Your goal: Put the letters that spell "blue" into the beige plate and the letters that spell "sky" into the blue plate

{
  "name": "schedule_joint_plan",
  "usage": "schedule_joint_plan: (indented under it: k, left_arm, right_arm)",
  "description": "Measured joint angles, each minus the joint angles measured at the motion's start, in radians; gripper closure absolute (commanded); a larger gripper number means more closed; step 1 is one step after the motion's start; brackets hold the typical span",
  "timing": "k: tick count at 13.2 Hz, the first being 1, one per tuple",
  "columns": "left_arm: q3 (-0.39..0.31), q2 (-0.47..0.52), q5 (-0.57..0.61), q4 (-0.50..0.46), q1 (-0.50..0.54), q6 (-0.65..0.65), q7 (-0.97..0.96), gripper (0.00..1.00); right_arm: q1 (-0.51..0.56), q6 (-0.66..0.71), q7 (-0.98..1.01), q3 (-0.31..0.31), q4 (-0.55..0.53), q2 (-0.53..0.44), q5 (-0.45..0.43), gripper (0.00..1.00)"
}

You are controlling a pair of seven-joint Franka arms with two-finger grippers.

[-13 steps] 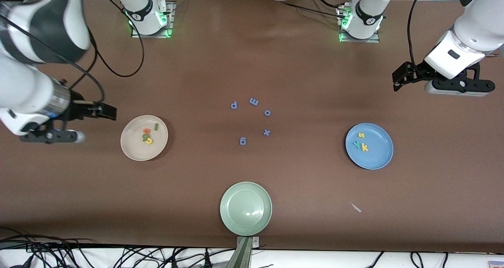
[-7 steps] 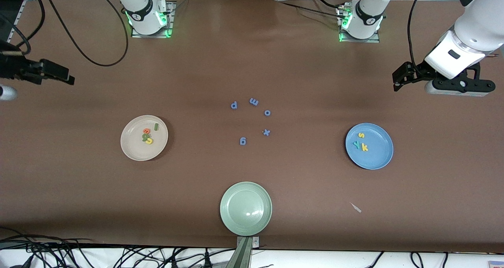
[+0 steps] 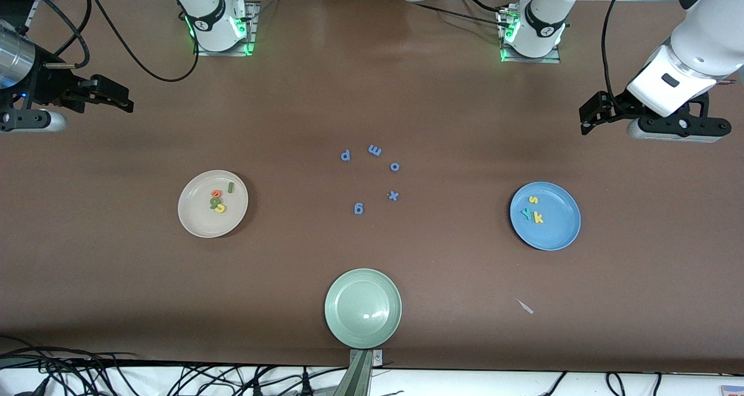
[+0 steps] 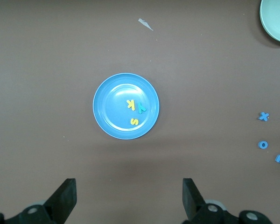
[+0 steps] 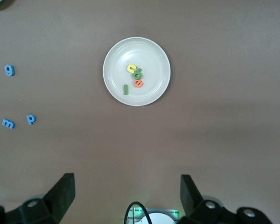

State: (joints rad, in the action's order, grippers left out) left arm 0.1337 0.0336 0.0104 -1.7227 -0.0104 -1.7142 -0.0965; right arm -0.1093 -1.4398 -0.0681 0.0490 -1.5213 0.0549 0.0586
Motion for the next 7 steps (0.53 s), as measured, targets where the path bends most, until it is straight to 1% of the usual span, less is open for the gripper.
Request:
schedule_joint_plan:
  k: [3, 7]
  left_arm:
    - [0.0, 0.0, 0.0, 0.0, 0.0, 0.0, 0.0, 0.0]
    - [0.0, 0.0, 0.0, 0.0, 0.0, 0.0, 0.0, 0.0]
  right_arm:
    - [0.001, -0.003, 0.001, -0.001, 0.0, 0.0, -0.004, 0.0]
    - [0.001, -0.006, 0.01, -0.003, 0.0, 0.001, -0.03, 0.0]
